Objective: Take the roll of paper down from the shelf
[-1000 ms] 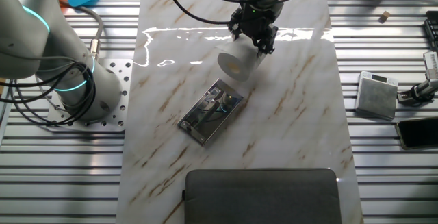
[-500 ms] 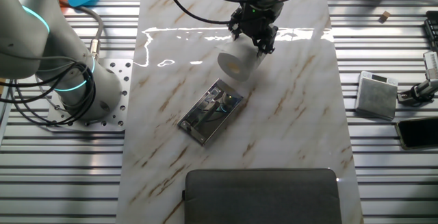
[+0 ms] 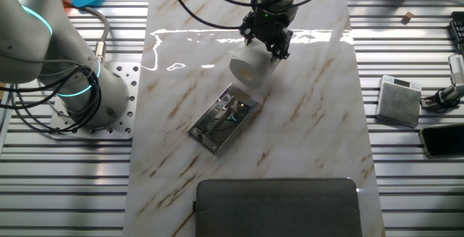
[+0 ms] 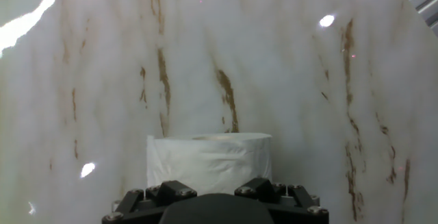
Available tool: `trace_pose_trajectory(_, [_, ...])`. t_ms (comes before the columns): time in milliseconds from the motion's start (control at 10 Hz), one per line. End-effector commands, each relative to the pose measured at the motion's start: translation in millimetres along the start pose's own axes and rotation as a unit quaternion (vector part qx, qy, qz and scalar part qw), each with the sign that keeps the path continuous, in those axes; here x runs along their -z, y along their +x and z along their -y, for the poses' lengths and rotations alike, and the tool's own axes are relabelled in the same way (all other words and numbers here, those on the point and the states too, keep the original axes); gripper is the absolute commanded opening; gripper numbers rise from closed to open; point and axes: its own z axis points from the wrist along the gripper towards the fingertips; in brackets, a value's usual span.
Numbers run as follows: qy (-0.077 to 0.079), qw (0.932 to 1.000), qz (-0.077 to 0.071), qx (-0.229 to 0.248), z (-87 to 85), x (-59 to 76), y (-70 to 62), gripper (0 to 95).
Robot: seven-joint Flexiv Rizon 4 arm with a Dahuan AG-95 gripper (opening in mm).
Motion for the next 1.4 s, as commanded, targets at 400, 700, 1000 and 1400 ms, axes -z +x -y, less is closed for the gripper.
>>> trace_pose_trajectory(400, [0.001, 1.0000, 0.005, -0.001, -5.5, -8.7, 15.2, 0.0])
trace_pose_trajectory(700, [-0.001, 1.0000, 0.009, 0.003, -6.7, -7.5, 28.2, 0.0])
trace_pose_trajectory(1000, [-0.001, 0.9999, 0.012, 0.000, -10.4, -10.1, 36.0, 0.0])
trace_pose_trajectory(1400, [0.000, 0.9998, 0.017, 0.008, -10.7, -17.0, 47.9, 0.0])
